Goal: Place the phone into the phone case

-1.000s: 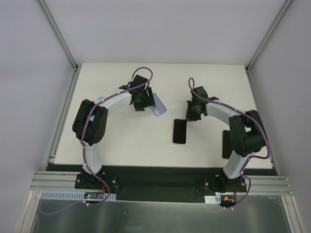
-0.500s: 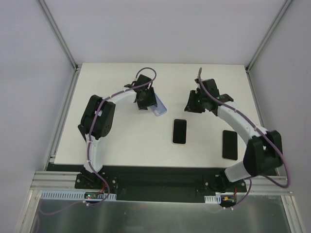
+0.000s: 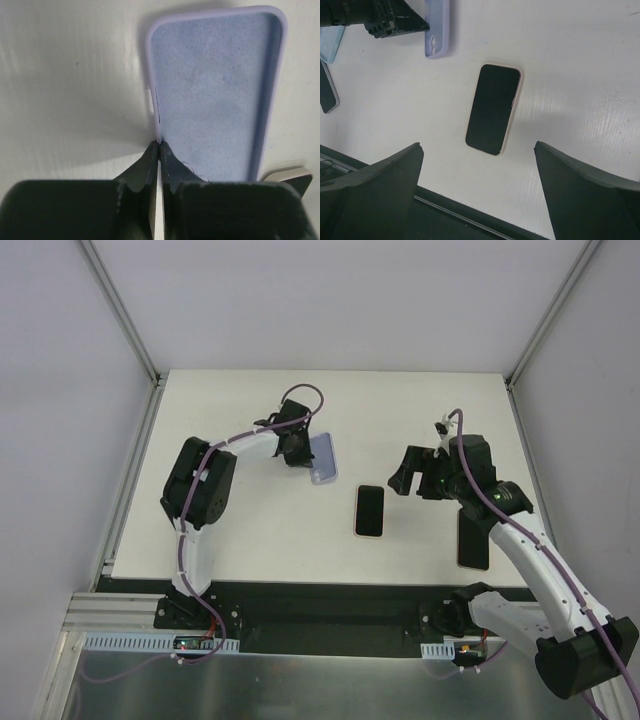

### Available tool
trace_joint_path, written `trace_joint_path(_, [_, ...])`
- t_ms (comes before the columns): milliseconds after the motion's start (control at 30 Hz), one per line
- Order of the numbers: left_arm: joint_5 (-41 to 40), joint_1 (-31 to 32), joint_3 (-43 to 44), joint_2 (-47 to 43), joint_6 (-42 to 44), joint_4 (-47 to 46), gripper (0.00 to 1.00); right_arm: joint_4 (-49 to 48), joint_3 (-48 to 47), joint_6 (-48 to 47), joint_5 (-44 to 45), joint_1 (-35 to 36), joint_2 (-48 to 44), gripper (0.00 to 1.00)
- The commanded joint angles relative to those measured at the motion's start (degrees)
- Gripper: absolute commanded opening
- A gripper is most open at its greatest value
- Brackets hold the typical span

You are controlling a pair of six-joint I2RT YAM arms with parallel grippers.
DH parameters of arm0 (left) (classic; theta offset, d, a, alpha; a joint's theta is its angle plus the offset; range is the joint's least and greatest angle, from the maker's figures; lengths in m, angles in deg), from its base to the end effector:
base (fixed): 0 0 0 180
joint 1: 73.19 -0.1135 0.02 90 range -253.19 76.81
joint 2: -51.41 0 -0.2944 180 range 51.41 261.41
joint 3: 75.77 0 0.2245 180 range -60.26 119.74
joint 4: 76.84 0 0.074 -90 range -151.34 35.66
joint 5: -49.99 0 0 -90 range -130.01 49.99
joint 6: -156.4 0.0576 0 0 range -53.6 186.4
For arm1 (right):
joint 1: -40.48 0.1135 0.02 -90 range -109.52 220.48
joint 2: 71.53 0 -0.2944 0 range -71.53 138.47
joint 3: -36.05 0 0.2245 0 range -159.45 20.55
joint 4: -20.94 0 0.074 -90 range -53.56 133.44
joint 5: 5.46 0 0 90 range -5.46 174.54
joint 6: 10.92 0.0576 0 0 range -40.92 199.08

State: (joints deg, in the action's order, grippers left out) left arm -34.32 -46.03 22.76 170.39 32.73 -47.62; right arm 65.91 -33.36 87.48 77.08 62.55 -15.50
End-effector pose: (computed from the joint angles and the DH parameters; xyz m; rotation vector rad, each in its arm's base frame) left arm 0.4049 -0.2141 0.1925 -0.0973 2.5209 -0.5770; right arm 0.1692 0.0767 0.3409 -0.3335 2.1244 0.4508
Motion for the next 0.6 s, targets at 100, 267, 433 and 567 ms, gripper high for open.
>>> trace_joint_path(100, [0.4, 0.3, -13.2, -14.3, 9.6, 3.2, 0.0, 0.4, 3.1, 0.3, -0.4, 0.5, -1.5, 0.96])
trace_joint_path(267, [3.7, 3.2, -20.6, -25.7, 21.4, 3.2, 0.0, -3.8, 3.7, -1.4, -5.9, 0.5, 0.8, 0.98])
trace_joint_path(433, [9.8, 9.0, -27.6, -35.5, 37.1, 3.1, 0.0, -5.1, -3.5, -5.1, -20.8, 0.6, 11.2, 0.89])
trace_joint_path(567, [9.2, 14.1, -30.8, -40.0, 46.5, 3.8, 0.0, -3.9, -8.6, -8.1, -34.4, 0.7, 20.8, 0.85])
